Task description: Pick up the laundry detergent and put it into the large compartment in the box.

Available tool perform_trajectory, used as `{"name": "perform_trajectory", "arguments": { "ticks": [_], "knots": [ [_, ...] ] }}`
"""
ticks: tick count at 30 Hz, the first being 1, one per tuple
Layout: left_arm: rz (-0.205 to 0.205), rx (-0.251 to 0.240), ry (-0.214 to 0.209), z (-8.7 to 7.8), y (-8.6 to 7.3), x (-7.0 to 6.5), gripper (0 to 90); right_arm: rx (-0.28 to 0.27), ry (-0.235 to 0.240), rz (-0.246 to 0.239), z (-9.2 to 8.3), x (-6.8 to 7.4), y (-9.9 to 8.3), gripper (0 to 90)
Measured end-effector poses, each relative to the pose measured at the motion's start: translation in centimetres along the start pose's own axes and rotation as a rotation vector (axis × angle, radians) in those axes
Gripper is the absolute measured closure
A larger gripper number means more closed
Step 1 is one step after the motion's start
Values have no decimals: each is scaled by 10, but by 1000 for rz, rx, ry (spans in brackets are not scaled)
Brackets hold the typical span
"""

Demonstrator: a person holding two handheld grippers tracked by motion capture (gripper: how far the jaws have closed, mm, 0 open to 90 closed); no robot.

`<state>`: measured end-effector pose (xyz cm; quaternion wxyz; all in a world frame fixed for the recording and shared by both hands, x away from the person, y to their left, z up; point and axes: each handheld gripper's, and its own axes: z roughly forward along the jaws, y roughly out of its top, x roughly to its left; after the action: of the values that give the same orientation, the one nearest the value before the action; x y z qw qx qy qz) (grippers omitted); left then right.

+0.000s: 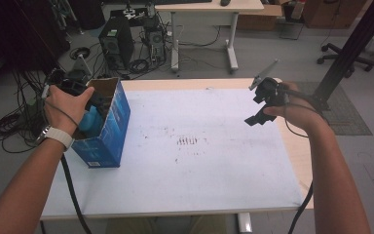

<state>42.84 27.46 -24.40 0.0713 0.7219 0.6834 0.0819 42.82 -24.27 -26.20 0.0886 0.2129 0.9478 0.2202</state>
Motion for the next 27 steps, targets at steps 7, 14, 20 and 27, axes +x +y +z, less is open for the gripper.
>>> {"name": "perform_trajectory", "arguments": {
  "ticks": [7, 14, 20, 27],
  "knots": [
    [5, -28, -20, -10, -1, 4, 126, -3, 0, -1, -2, 1, -1, 75],
    [35, -53, -47, -27, 0, -2, 121, -3, -3, -1, -3, 1, 0, 75],
    [74, -62, -52, -41, 2, -8, 115, -2, -4, 1, -5, 2, 0, 75],
    [129, -104, -79, -60, 2, -14, 106, -3, -5, 2, -7, 2, -2, 75]
  ]
}}
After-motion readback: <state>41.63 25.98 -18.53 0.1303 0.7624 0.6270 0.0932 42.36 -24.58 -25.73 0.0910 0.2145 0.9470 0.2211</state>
